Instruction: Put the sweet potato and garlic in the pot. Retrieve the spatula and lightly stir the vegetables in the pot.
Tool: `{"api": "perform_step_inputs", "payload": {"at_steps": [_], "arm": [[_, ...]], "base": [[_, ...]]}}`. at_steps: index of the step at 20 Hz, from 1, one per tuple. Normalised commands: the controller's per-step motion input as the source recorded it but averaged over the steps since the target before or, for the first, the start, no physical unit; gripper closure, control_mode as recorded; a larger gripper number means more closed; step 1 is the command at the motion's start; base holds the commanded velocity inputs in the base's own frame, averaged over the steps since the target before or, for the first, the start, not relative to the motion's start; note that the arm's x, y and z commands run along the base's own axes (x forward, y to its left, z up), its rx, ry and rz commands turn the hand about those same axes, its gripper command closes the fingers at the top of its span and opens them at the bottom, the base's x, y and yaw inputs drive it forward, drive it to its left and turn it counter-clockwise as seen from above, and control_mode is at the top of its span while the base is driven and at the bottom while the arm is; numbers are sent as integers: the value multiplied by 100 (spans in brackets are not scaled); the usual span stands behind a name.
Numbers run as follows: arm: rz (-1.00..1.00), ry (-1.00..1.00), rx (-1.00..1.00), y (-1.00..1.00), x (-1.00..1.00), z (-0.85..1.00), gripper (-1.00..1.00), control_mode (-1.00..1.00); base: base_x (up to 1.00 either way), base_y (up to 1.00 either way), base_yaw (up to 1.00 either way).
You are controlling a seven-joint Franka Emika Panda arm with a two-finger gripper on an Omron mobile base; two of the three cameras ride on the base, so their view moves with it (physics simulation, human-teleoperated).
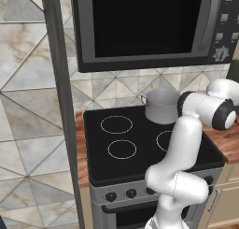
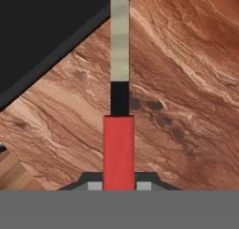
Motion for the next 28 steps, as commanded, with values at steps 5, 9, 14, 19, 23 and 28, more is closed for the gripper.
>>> {"api": "perform_step_inputs", "payload": {"at_steps": [5, 9, 14, 19, 23, 28], "arm": [[16, 0, -16, 52, -45, 27, 100, -100], [13, -9, -17, 33, -40, 41, 100, -100], [19, -21, -21, 18, -29, 51, 100, -100], [18, -34, -18, 10, -22, 56, 100, -100], [12, -29, -8, 1, -7, 58, 100, -100], [13, -30, -13, 6, -2, 48, 100, -100]], "base": [[0, 0, 0], [0, 0, 0], [0, 0, 0], [0, 0, 0], [0, 0, 0], [0, 0, 0]]}}
